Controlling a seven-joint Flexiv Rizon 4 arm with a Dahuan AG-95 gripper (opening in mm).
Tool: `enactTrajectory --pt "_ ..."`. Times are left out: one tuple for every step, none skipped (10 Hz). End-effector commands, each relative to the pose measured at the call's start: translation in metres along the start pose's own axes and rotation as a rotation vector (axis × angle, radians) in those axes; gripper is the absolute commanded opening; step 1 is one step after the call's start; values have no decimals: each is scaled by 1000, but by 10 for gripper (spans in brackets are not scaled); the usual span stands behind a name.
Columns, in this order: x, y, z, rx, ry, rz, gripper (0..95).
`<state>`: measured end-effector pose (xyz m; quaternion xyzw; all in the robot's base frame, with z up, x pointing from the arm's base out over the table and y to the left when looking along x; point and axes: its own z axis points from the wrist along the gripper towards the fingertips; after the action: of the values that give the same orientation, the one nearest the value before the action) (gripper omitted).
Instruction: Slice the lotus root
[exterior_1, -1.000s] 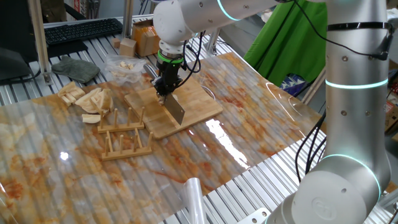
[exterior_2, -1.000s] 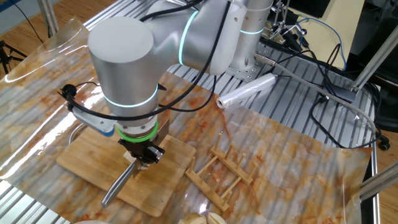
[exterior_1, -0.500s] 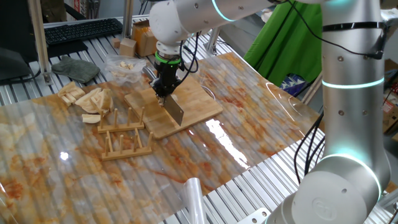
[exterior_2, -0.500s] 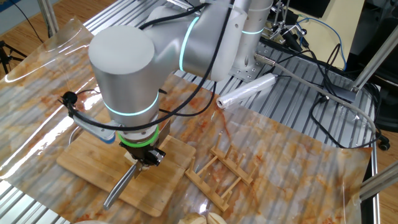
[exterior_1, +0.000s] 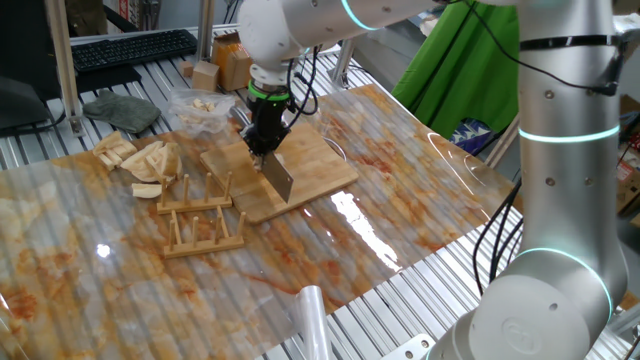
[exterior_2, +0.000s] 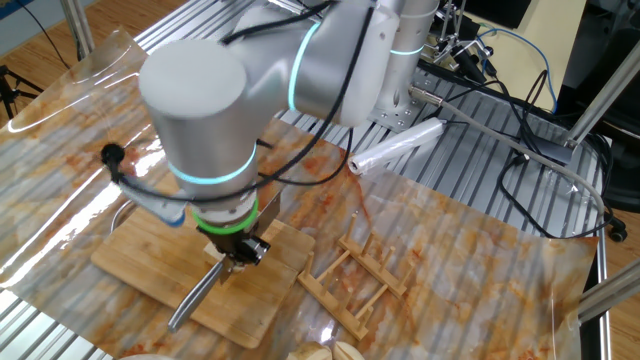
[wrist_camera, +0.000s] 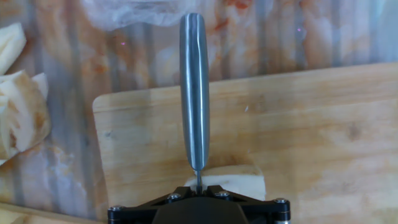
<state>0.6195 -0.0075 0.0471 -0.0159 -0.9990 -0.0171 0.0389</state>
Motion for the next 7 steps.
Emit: enactTrajectory --pt "-3 0 -1 -17 0 1 0" --pt "-3 0 -1 -17 -1 -1 0" --pt "-2 0 0 -16 -11 0 0" --pt "-2 1 1 -16 -22 0 0" --pt "-1 2 1 -17 -28 0 0" --pt "-2 2 2 -16 -29 -1 0" --pt "-1 3 3 -17 -33 -1 0"
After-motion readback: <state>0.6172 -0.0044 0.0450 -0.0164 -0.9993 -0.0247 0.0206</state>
